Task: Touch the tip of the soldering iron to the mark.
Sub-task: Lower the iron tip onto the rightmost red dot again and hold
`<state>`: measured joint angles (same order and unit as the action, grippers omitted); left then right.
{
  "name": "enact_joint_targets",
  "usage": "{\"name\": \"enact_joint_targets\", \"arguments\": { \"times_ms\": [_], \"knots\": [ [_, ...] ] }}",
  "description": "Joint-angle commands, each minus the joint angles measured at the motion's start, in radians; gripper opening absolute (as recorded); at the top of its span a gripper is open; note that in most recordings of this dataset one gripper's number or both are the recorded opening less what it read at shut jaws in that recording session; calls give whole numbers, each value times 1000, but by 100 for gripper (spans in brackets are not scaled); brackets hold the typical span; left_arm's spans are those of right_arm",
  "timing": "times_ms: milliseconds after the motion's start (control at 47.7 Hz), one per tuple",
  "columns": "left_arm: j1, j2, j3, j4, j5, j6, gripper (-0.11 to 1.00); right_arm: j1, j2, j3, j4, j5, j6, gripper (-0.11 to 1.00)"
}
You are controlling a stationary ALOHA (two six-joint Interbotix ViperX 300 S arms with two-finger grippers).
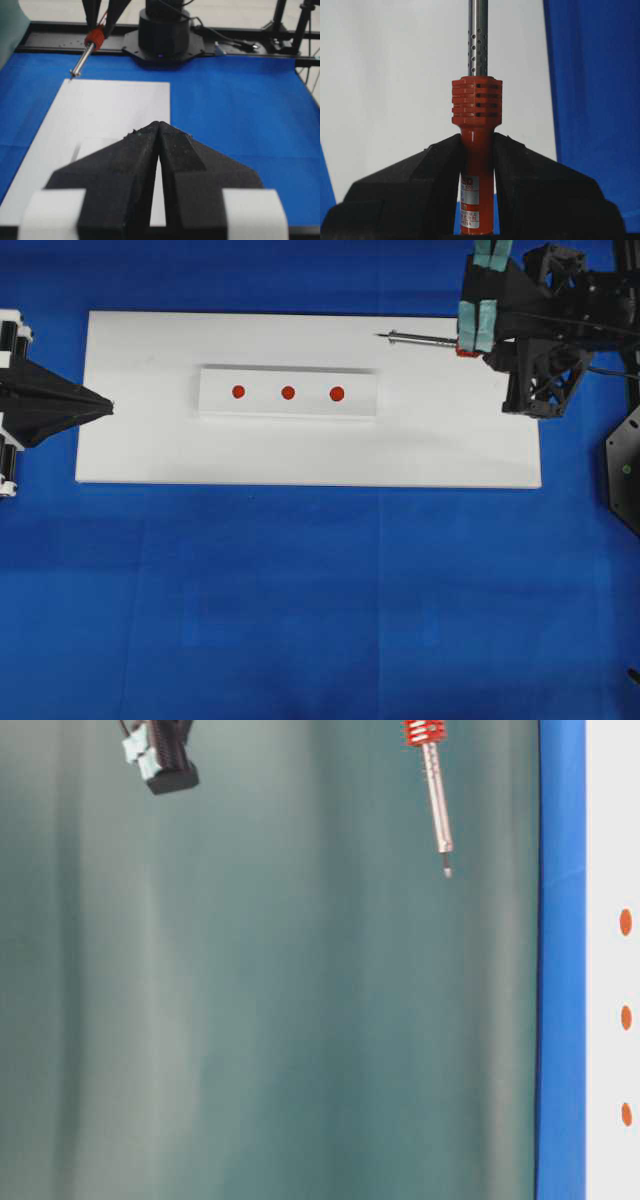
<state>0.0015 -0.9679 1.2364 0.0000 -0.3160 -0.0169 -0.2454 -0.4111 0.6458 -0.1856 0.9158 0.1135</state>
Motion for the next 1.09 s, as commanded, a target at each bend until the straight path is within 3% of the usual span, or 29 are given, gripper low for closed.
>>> {"name": "enact_joint_targets", "arguments": {
  "times_ms": [0, 1070],
  "knots": [
    [2, 6, -11, 0, -9, -2, 0, 5, 8, -20, -2, -11, 0, 6],
    [2, 8, -11, 0, -9, -2, 0, 57, 278, -6, 6, -218, -2, 6]
  ]
}}
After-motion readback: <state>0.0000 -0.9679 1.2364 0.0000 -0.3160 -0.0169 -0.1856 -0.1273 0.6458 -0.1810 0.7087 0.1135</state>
